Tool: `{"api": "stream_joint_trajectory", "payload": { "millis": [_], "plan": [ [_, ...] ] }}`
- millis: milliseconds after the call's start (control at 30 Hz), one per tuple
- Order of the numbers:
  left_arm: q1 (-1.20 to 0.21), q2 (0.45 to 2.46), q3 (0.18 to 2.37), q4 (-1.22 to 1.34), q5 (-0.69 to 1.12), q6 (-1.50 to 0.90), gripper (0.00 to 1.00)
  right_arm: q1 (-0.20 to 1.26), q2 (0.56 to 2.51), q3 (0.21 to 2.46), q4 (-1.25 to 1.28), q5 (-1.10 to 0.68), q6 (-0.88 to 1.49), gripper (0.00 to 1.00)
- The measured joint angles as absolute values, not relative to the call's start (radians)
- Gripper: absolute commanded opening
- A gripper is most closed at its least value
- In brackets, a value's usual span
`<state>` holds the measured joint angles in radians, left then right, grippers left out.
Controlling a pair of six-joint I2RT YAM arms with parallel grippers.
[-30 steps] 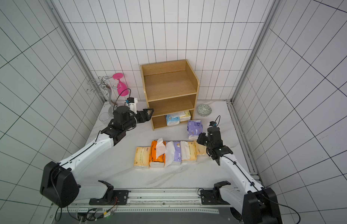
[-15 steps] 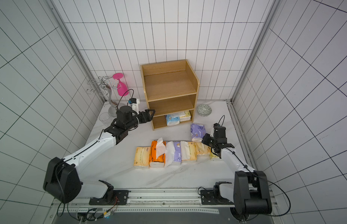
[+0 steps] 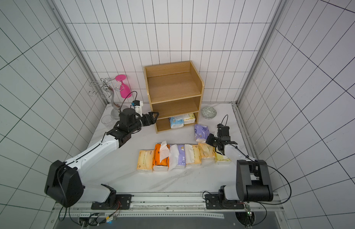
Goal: Remove the tissue boxes from the shelf
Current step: Place the box of tissues at the center of the board.
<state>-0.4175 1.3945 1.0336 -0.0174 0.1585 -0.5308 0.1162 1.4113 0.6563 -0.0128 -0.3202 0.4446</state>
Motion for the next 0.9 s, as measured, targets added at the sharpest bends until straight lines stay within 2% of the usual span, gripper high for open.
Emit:
{"api": "stream_joint_trajectory", "payload": {
  "millis": [133, 233, 333, 367, 433, 500, 767, 900],
  "plan": [
    [-0.418, 1.394, 1.031, -0.016, 0.159, -0.530, 0.89, 0.113, 1.417, 0.656, 0.000, -0.329, 0.446, 0.30],
    [-0.418, 1.394, 1.029, -0.015, 0.159, -0.530, 0.90, 0.112, 1.404, 0.648, 0.003, -0.328, 0.450, 0.27],
    [-0.418, 1.394, 1.029, -0.014, 0.159, -0.531, 0.90, 0.112, 1.339, 0.607, 0.000, -0.323, 0.463, 0.29],
    [-0.418, 1.394, 1.028, -0.014, 0.159, -0.530, 0.90, 0.112, 1.314, 0.594, -0.006, -0.320, 0.466, 0.32],
    [-0.418, 1.394, 1.028, -0.014, 0.159, -0.531, 0.90, 0.111, 1.258, 0.572, -0.025, -0.305, 0.471, 0.50],
    [-0.418, 1.394, 1.028, -0.014, 0.161, -0.531, 0.90, 0.111, 1.216, 0.566, -0.052, -0.290, 0.467, 0.58],
    [-0.418, 1.382, 1.015, -0.014, 0.158, -0.530, 0.92, 0.128, 1.103, 0.581, -0.141, -0.273, 0.471, 0.60],
    [-0.410, 1.382, 1.015, -0.011, 0.163, -0.533, 0.92, 0.221, 1.129, 0.645, -0.157, -0.245, 0.480, 0.55]
  ]
}}
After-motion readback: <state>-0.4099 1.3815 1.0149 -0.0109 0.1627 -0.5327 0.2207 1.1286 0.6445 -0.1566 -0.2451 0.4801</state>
